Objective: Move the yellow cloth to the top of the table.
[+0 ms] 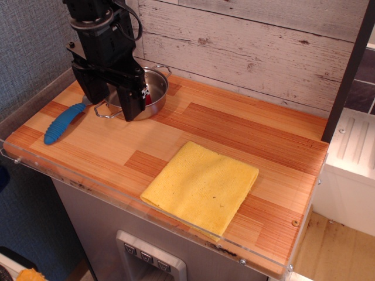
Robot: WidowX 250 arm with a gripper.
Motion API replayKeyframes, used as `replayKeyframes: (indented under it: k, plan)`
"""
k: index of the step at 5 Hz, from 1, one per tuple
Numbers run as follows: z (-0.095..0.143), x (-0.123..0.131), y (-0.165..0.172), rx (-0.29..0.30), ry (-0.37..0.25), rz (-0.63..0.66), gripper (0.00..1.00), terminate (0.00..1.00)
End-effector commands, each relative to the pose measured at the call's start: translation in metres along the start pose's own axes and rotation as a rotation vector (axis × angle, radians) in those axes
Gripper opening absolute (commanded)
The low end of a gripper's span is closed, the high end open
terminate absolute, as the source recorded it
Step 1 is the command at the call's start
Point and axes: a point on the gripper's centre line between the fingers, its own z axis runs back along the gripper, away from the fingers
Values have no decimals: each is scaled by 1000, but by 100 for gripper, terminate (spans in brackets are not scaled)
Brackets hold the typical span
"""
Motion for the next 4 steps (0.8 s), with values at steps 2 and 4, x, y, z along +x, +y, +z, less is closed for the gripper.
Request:
replayKeyframes:
  k: [2,4]
  plan:
    - [-8,-3,-45,5,-2,-15,100,0]
    - [-40,-5,-104,-26,24,-40,100,0]
